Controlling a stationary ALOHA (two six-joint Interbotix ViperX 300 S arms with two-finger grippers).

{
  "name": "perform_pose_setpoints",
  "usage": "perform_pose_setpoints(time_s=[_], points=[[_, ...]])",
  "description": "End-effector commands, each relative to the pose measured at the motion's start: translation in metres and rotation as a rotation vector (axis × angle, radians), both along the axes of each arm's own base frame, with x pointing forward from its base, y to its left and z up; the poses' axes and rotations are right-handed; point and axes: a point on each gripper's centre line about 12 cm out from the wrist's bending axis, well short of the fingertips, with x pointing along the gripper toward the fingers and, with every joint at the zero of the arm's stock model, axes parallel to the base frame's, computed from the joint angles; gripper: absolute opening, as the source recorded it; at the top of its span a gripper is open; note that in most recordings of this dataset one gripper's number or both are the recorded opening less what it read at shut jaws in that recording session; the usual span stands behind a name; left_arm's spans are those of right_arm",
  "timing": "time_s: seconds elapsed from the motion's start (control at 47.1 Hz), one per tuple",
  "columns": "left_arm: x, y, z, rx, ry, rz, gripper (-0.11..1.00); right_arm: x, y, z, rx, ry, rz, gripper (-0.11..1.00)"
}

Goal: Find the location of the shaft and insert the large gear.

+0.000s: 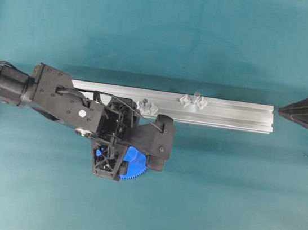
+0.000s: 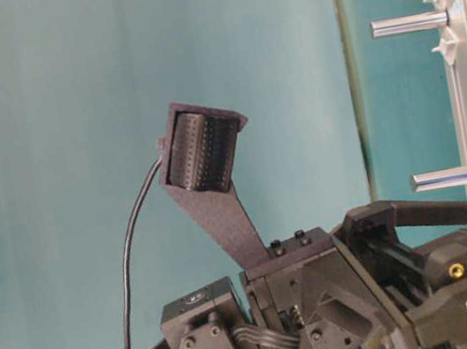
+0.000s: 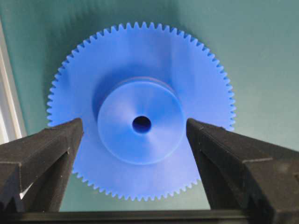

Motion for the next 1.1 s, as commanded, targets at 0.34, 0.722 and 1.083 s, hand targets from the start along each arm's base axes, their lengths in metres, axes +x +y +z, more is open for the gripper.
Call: perform_pose_setpoints(time_s=[0.34, 0.722, 1.083], points=[[0.004, -0.003, 0.003, -0.003, -0.014, 0.002, 0.93, 0.000, -0.001, 0.000, 0.008, 0.002, -0.007, 0.02], [0.004, -0.003, -0.003, -0.002, -0.003, 0.002, 0.92, 0.001, -0.001, -0.001, 0.010, 0.003, -0.008, 0.02], [0.005, -0.003, -0.015, 0.001, 0.020, 0.002, 0.92, 0.000, 0.000, -0.003, 0.039, 0.004, -0.023, 0.02]])
